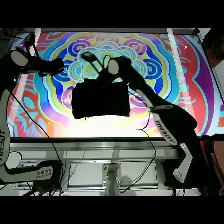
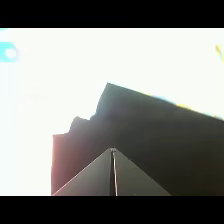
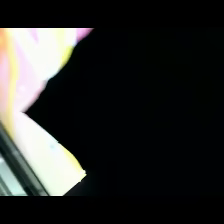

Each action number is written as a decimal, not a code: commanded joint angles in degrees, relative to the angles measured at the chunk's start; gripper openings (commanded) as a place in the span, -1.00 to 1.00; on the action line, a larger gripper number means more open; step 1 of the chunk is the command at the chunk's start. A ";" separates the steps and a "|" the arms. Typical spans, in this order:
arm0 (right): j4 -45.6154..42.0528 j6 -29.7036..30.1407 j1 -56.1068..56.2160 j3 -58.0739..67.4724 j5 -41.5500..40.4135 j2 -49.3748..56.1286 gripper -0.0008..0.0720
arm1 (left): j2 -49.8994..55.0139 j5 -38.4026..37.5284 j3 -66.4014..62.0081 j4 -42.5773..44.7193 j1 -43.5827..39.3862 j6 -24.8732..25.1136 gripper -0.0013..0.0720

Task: Fold the clothes and pants, and hang the long-sleeved shirts on hangers.

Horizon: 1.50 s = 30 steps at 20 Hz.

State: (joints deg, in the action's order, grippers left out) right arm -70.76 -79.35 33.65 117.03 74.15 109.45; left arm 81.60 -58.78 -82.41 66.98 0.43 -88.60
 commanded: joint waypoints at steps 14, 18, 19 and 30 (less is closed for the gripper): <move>33.44 10.67 -28.06 -65.22 -26.16 -28.17 0.18 | -11.56 -9.62 26.49 1.51 -2.16 8.74 -0.95; 33.44 7.50 -28.81 -59.19 -15.80 -20.46 0.64 | -11.56 -9.62 26.49 -0.63 -2.16 10.80 -0.95; 33.24 8.31 -29.00 -56.74 -12.79 -17.84 0.64 | -11.56 -9.62 26.49 -1.53 -2.16 11.58 -0.95; 34.03 8.48 -26.71 -42.95 -0.63 -1.46 0.69 | -11.56 -9.62 26.51 -1.95 -2.16 12.66 -0.95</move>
State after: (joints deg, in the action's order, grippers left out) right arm -36.49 -70.98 5.89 72.40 72.05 105.71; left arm 70.08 -68.40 -55.92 65.19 -1.74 -76.20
